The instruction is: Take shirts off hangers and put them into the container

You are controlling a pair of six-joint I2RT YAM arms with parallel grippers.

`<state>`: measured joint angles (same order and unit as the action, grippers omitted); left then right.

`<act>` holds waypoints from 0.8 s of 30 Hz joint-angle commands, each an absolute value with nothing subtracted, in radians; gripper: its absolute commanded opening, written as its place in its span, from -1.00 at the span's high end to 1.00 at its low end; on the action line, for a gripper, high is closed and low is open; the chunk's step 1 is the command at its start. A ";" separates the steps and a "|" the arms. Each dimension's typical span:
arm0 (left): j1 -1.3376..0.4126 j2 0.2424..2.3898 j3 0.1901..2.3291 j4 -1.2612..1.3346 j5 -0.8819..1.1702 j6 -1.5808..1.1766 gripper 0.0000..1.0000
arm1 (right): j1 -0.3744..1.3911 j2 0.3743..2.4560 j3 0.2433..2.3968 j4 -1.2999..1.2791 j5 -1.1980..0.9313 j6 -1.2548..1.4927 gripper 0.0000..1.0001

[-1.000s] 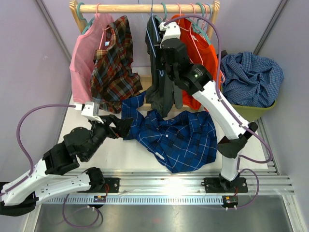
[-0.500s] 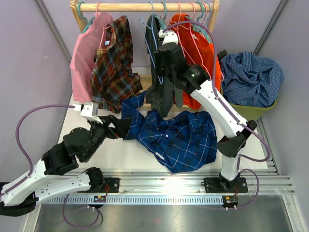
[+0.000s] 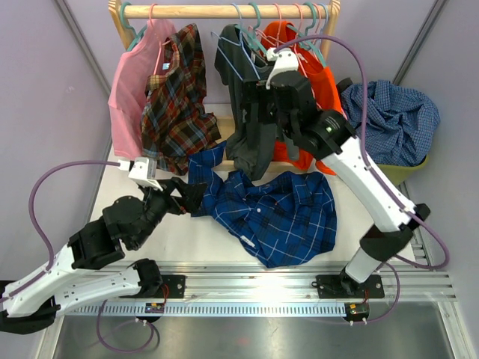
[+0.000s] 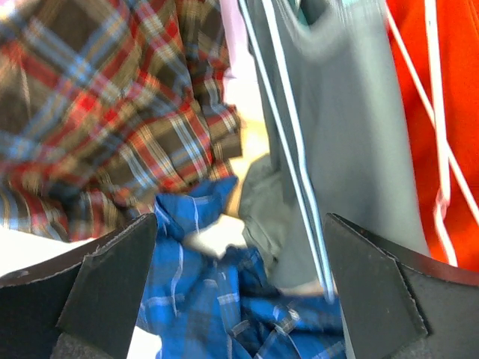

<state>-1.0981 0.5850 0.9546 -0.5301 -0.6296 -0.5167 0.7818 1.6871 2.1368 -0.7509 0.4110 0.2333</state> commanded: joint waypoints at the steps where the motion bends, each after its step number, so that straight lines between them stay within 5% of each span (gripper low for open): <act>1: -1.103 0.595 0.979 -0.515 -0.682 -0.523 -0.98 | 0.850 1.490 2.015 -0.683 0.469 0.183 -0.99; 7: -1.101 0.687 0.945 -0.557 -0.695 -0.538 -0.98 | 0.931 1.139 1.507 -0.675 0.525 0.274 -0.99; 12: -1.103 0.808 0.894 -0.565 -0.675 -0.566 -0.98 | 0.942 0.961 1.303 -0.819 0.607 0.452 -0.99; 24: -1.098 1.045 0.756 -0.446 -0.635 -0.646 -0.98 | 0.945 0.954 0.962 -0.876 0.646 0.773 -0.99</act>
